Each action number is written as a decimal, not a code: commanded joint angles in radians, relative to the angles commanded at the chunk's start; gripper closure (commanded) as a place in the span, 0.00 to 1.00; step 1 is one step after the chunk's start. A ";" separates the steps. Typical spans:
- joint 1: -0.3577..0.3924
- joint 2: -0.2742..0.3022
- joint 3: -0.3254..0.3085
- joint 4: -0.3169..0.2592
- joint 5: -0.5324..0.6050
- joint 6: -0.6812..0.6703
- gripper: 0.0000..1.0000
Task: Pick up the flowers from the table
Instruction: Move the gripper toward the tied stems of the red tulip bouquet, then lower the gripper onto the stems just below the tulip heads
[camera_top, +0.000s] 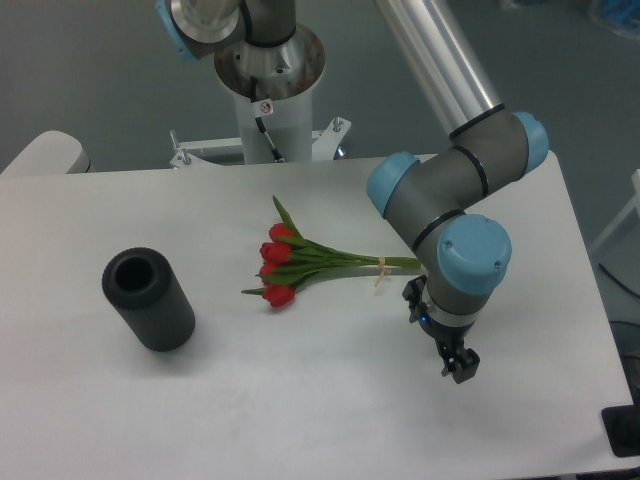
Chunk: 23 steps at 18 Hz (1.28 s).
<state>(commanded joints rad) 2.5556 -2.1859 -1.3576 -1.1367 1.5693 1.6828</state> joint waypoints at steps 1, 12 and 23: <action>0.002 0.000 0.000 -0.002 0.000 0.000 0.00; 0.015 0.024 -0.043 0.011 -0.041 0.006 0.00; 0.014 0.187 -0.283 0.018 -0.071 0.110 0.00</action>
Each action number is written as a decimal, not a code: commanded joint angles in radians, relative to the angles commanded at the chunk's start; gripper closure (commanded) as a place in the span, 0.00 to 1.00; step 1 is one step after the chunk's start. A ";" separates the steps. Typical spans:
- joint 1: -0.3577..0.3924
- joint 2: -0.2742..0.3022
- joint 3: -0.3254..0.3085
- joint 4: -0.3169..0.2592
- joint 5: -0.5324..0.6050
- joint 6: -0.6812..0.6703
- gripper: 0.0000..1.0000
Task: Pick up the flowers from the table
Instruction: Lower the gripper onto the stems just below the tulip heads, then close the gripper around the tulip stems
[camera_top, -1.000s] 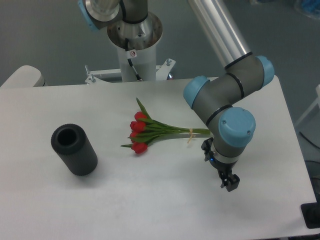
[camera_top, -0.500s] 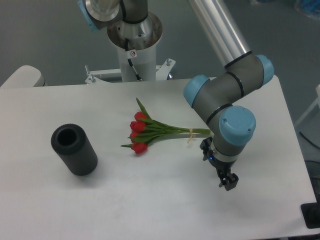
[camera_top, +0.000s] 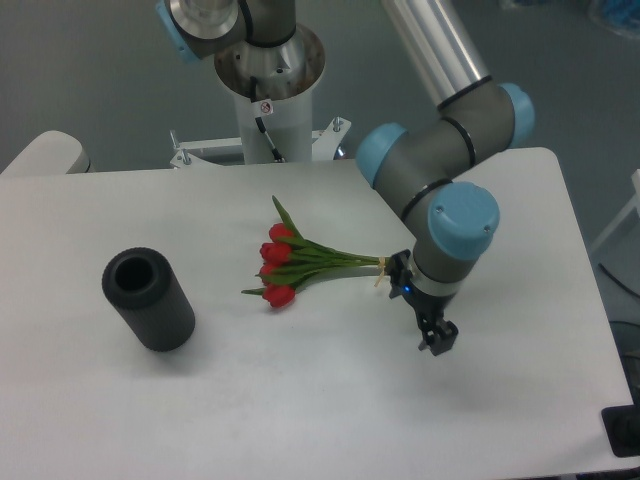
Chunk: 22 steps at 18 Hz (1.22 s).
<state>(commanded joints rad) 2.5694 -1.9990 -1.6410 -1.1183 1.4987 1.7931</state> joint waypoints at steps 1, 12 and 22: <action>-0.002 0.017 -0.032 0.005 0.002 0.017 0.00; -0.020 0.095 -0.249 0.093 0.008 0.081 0.00; -0.049 0.091 -0.304 0.135 0.012 0.080 0.14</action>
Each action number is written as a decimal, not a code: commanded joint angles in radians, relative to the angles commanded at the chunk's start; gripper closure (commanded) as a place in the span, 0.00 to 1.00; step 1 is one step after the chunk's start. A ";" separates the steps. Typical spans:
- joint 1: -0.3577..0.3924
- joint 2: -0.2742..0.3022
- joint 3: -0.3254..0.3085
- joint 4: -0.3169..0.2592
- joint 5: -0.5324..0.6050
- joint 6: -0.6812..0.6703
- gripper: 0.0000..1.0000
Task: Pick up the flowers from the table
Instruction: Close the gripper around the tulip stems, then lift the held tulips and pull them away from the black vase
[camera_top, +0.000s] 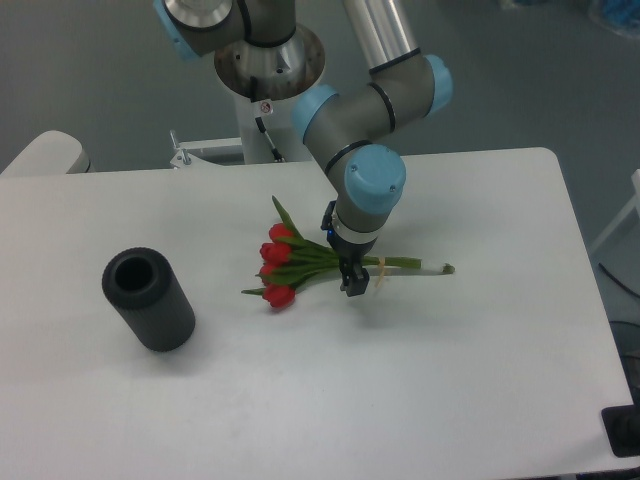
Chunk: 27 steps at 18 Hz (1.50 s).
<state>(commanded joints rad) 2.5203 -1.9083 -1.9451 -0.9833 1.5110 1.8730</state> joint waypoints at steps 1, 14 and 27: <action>0.000 -0.002 0.000 0.000 0.000 0.000 0.23; -0.002 -0.008 0.006 0.020 0.002 -0.002 0.61; 0.018 -0.009 0.106 0.002 0.005 -0.018 0.81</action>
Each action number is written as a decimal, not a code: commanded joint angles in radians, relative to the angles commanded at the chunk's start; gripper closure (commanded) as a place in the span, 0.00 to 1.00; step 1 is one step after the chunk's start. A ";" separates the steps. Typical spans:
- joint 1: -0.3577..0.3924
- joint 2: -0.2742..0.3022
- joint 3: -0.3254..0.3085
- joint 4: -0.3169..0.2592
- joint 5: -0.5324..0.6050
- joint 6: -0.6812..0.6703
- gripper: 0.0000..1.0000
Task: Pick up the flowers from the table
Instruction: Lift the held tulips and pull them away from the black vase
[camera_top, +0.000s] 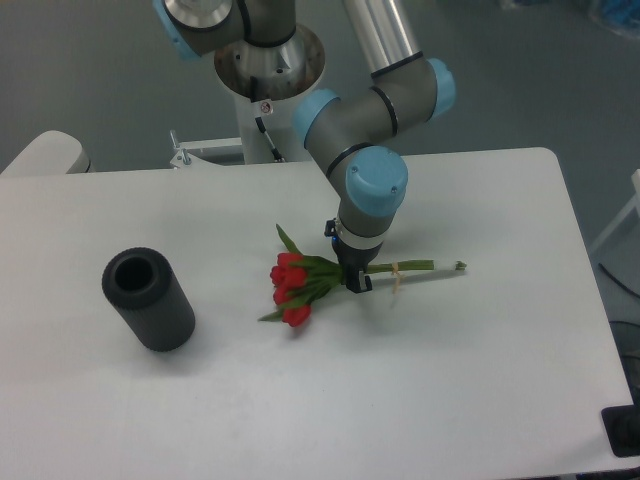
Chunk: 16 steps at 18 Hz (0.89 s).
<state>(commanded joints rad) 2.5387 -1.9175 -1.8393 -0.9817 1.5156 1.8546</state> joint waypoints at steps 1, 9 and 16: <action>0.002 -0.003 0.014 0.000 0.000 -0.005 0.82; -0.002 -0.084 0.167 -0.006 0.000 -0.129 0.84; -0.002 -0.187 0.363 -0.130 0.000 -0.179 0.84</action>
<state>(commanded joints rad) 2.5372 -2.1045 -1.4760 -1.1119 1.5156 1.6751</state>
